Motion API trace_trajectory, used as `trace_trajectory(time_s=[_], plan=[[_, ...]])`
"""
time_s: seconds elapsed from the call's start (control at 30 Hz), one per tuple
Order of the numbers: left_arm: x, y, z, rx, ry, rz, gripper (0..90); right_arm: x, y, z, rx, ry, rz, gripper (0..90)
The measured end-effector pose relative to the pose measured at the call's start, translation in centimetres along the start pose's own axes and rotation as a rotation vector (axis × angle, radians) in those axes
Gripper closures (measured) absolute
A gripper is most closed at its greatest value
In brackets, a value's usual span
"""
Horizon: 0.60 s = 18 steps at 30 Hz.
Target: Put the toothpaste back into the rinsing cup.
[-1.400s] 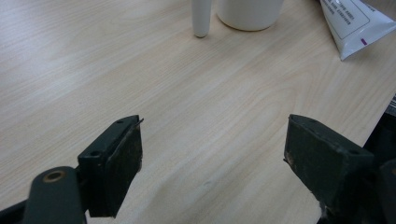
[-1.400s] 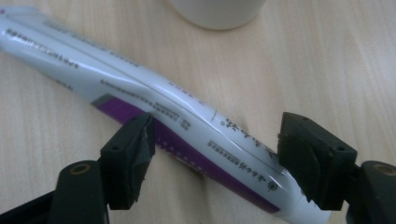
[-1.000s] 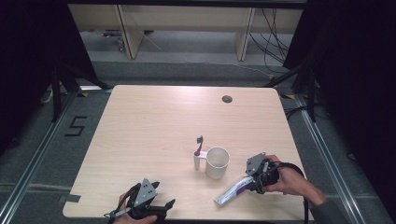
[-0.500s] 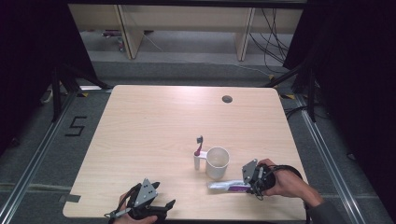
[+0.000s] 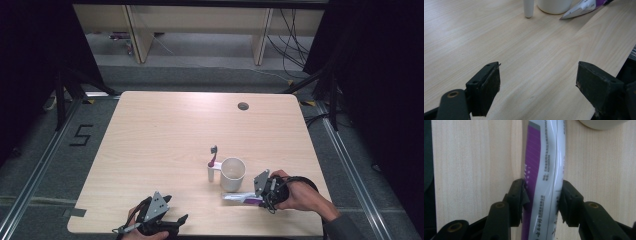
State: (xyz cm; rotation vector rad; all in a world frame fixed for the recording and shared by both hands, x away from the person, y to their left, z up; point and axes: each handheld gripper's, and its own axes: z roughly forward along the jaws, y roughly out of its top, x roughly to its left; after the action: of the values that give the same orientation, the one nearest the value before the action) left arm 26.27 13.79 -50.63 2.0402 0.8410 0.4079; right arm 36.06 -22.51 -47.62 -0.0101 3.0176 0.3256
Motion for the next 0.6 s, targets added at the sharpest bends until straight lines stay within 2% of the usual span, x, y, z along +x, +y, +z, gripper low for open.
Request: trace_trajectory(time_s=[0.13,0.17,0.2,0.27,0.3,0.4,0.43,0.47,0.5,0.53,0.57,0.6], plan=[[0.0,0.0,0.0,-0.001,-0.002,0.001,19.7,0.3,0.0,-0.1,0.015,-0.016,-0.038,60.8],[0.0,0.0,0.0,-0.004,0.002,-0.008,19.9,0.4,0.0,-0.2,0.013,-0.018,-0.050,61.1],[0.2,0.0,-0.1,0.012,0.011,0.020,19.9,0.6,0.0,-0.2,0.026,-0.026,-0.043,61.5],[0.1,0.0,0.0,0.013,0.003,0.011,20.0,0.8,0.1,-0.3,0.029,-0.026,-0.051,62.4],[-0.1,0.0,0.1,-0.003,0.001,-0.011,20.0,0.9,0.1,-0.3,0.032,-0.024,-0.057,63.0],[-0.1,0.0,0.1,-0.004,0.003,-0.009,20.0,1.0,0.1,-0.4,0.033,-0.029,-0.067,65.1],[0.0,0.0,0.0,0.007,0.009,0.009,20.1,1.1,0.1,-0.5,0.040,-0.028,-0.059,65.8],[0.1,0.0,-0.1,0.017,0.006,0.019,20.1,1.4,0.1,-0.5,0.056,-0.025,-0.029,66.5],[0.1,0.0,-0.1,0.016,0.010,0.018,20.2,1.3,0.1,-0.5,0.051,-0.024,-0.064,67.4],[0.1,0.0,-0.1,0.015,0.007,0.017,20.2,1.2,0.2,-0.5,0.053,-0.026,-0.079,68.1],[0.1,0.0,-0.1,0.015,0.008,0.018,20.3,1.5,0.2,-0.5,0.060,-0.027,-0.067,68.9],[0.0,0.0,0.0,0.001,0.009,0.007,20.5,1.5,0.2,-0.5,0.064,-0.035,-0.078,69.6]])
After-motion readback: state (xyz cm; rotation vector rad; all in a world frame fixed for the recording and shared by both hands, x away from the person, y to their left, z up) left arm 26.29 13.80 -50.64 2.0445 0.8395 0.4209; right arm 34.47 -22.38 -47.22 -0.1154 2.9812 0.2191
